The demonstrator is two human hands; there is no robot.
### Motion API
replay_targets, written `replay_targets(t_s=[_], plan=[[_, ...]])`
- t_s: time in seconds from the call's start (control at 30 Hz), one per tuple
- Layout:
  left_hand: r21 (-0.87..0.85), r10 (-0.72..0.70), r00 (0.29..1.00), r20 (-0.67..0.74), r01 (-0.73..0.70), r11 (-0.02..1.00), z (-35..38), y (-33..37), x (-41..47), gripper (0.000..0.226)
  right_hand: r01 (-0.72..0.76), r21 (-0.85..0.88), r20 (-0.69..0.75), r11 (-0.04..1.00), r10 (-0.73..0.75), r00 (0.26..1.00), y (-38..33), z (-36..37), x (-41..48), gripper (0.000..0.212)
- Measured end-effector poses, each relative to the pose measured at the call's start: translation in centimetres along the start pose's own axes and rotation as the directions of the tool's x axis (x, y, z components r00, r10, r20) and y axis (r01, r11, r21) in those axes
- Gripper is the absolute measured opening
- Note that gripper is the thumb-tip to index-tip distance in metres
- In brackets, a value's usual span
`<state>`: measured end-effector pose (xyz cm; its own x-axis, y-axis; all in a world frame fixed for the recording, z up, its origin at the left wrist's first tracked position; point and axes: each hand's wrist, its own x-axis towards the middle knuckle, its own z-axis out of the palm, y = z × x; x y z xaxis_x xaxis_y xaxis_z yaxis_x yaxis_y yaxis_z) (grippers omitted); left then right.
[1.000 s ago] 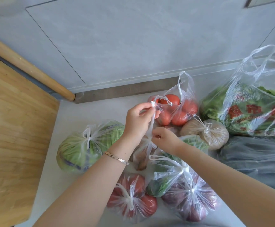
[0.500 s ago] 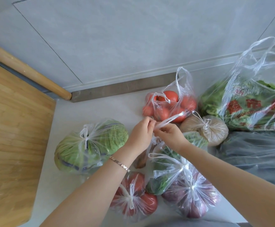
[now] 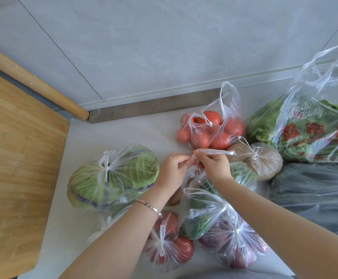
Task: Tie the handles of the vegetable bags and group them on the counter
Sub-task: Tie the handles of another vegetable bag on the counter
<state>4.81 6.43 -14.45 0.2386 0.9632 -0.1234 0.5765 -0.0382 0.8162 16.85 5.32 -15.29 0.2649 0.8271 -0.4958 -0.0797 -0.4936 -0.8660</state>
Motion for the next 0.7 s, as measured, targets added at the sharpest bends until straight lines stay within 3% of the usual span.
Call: replay_targets(t_s=[0.1,0.17,0.23,0.37,0.43,0.53,0.6,0.7], plan=[[0.088,-0.005,1.0,-0.008,0.005,0.996,0.4,-0.5,0.1,0.02,-0.086,-0.075,-0.025,0.993,0.084,0.996,0.1,0.2,0.4,0.03],[0.124,0.005,1.0,-0.003,-0.005,0.992,0.5,-0.4,0.1,0.02,-0.077,-0.134,-0.038,0.988,0.072,0.997,-0.1,0.3,0.6,0.015],[0.113,-0.025,1.0,-0.017,0.027,0.993,0.5,-0.3,0.2,0.025,-0.044,-0.185,-0.077,0.982,0.03,0.997,-0.4,0.3,0.6,0.022],[-0.089,-0.291,0.955,-0.057,0.285,0.954,0.3,-0.5,0.9,0.03,0.122,-0.225,0.109,0.967,-0.1,0.989,-0.7,0.2,-0.2,0.041],[-0.159,-0.353,0.935,-0.013,0.347,0.924,0.1,-0.5,1.1,0.019,0.296,-0.35,0.205,0.889,-0.235,0.95,-0.4,-0.2,-0.6,0.035],[-0.076,-0.294,0.955,0.024,0.295,0.952,-0.1,-0.3,0.9,0.022,0.543,-0.545,0.304,0.639,-0.453,0.838,0.1,-0.7,-0.5,0.027],[0.051,-0.207,0.976,0.063,0.204,0.978,-0.4,0.1,0.7,0.027,0.616,-0.594,0.387,0.517,-0.488,0.782,0.2,-0.5,-0.2,0.025],[0.167,-0.09,0.99,0.108,0.072,0.983,-0.8,0.4,0.5,0.024,0.64,-0.636,0.485,0.432,-0.421,0.766,-0.1,-0.4,0.2,0.022]])
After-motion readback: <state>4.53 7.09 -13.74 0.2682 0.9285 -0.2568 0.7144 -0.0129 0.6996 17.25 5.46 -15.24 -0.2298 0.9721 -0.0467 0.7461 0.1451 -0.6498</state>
